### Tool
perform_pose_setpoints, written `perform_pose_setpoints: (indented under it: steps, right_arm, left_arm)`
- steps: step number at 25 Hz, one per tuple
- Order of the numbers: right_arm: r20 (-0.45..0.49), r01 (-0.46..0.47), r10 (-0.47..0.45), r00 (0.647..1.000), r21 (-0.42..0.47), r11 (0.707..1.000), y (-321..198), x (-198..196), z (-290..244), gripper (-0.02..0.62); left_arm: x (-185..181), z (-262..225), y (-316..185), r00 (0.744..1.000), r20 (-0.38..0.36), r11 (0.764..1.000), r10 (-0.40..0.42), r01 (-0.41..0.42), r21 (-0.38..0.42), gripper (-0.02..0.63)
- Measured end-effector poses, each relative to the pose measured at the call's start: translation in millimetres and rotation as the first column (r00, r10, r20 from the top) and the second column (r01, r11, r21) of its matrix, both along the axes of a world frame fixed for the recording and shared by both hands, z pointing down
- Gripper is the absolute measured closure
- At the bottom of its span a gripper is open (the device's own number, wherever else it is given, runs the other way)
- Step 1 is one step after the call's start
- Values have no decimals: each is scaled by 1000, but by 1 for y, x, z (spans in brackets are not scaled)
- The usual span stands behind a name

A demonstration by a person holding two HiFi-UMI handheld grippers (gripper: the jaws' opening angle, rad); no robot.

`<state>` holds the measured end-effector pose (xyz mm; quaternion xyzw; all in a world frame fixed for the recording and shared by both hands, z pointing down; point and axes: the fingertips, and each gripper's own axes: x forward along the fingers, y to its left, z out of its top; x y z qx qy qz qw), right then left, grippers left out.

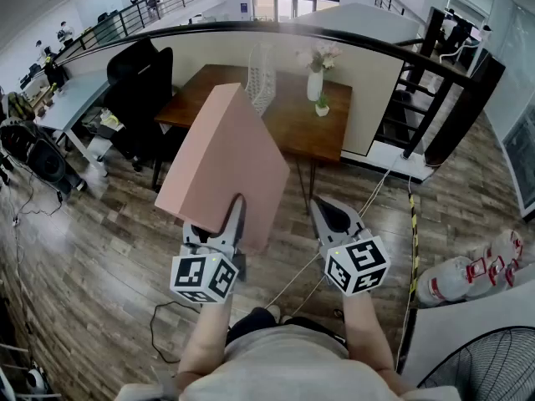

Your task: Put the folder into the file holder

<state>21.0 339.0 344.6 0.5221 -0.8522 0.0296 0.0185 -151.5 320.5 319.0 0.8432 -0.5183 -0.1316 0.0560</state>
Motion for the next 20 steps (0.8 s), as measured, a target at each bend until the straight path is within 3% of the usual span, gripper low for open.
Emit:
perform_pose_setpoints:
  steps: [11,16,20]
  right_arm:
    - [-20,-6,6,1000,-11,1000,-11,-10,4,588]
    - [75,-29,30,997,-4,1000,-17,-11,0,588]
    - [43,-53,53,998,-8,999,-25,-10,4,586]
  left_arm:
    - [-7,2,-10,1000,11,1000,-10,10,-17,310]
    - [-13,3,-16,1000,11,1000,-3,3,-23,310]
    - [-15,4,-27,1000,22,1000,10,-10,-16,310]
